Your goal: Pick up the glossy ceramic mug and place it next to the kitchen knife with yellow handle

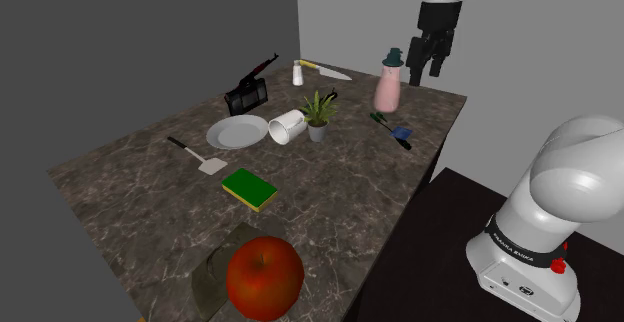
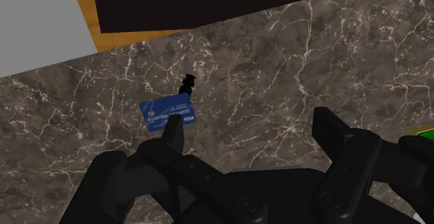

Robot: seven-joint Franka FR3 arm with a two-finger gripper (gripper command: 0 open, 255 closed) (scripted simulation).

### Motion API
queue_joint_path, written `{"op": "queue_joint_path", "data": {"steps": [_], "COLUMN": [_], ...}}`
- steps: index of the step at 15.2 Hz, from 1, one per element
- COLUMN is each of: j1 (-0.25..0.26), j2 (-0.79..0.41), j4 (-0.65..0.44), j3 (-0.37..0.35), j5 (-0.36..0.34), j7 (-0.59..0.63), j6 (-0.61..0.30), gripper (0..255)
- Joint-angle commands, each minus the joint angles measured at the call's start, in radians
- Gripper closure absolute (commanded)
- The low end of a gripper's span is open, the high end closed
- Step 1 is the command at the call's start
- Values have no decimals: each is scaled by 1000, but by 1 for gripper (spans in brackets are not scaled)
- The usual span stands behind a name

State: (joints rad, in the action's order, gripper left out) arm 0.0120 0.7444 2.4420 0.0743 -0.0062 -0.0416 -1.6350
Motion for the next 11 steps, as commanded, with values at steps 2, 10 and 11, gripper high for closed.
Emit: {"op": "queue_joint_path", "data": {"steps": [2,10,11], "j1": [2,-11,-19], "j2": [2,-100,-127], "j4": [17,63,57], "j3": [-34,-318,-355], "j5": [8,24,16], "j7": [50,466,521], "j6": [-32,-283,-311], "gripper": [0,0,0]}}
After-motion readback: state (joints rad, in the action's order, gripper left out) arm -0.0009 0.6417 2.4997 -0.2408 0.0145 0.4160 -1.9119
